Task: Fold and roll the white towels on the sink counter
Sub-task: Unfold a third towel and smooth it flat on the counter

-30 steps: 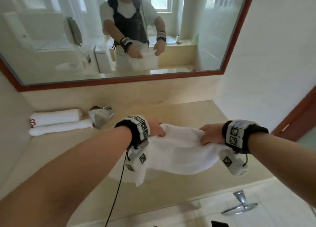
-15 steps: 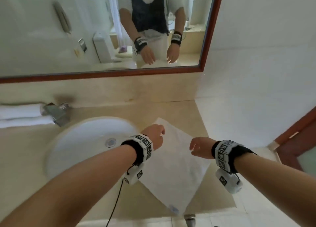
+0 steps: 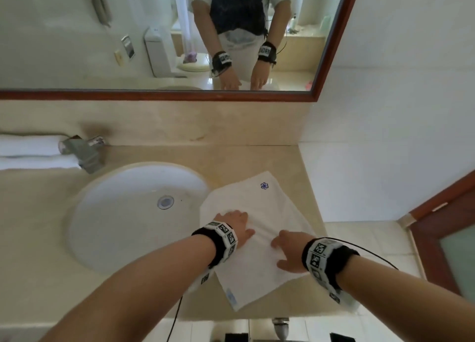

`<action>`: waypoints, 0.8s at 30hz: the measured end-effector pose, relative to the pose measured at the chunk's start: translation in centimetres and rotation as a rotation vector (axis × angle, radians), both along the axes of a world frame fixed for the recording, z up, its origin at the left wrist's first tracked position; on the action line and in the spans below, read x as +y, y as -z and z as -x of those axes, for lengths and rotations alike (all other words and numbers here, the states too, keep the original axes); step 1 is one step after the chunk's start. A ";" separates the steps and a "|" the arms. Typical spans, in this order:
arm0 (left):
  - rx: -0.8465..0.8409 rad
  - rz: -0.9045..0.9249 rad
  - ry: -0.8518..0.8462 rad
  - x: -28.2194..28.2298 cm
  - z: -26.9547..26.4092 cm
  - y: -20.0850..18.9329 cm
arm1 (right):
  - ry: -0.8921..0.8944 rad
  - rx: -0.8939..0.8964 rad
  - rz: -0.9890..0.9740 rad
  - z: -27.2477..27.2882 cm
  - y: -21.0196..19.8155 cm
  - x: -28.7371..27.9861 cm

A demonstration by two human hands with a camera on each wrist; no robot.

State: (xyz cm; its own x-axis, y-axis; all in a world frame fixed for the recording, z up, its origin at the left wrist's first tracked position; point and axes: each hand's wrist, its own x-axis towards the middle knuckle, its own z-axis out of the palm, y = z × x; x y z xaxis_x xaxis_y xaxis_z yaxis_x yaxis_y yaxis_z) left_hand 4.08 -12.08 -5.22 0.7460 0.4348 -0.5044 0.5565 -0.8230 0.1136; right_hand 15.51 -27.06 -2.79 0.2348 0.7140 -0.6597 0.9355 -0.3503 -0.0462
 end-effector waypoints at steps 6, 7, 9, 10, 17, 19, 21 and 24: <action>0.052 -0.050 0.163 -0.9 -1.1 0.3 | 0.103 0.035 -0.128 2.5 -0.7 0.7; 0.047 -0.057 0.230 -1.0 -0.8 0.7 | 0.138 -0.003 -0.199 2.1 -0.5 0.6; 0.048 -0.063 0.341 -1.1 -0.4 0.9 | 0.156 -0.037 -0.194 1.4 0.2 0.2; 0.056 -0.069 0.378 -1.0 -0.2 0.9 | 0.166 -0.035 -0.154 1.1 0.5 -0.2; 0.097 -0.218 0.271 0.6 0.6 0.6 | 0.187 -0.144 -0.002 0.7 0.6 -0.8; 0.098 -0.221 0.121 0.6 0.3 0.3 | 0.166 -0.172 0.043 0.7 0.3 -0.5; 0.075 -0.199 0.075 0.4 0.3 -0.2 | 0.170 -0.191 -0.036 0.4 0.2 0.0; -0.013 -0.147 0.101 -1.1 0.8 -0.4 | 0.194 -0.172 -0.272 -0.5 1.0 0.3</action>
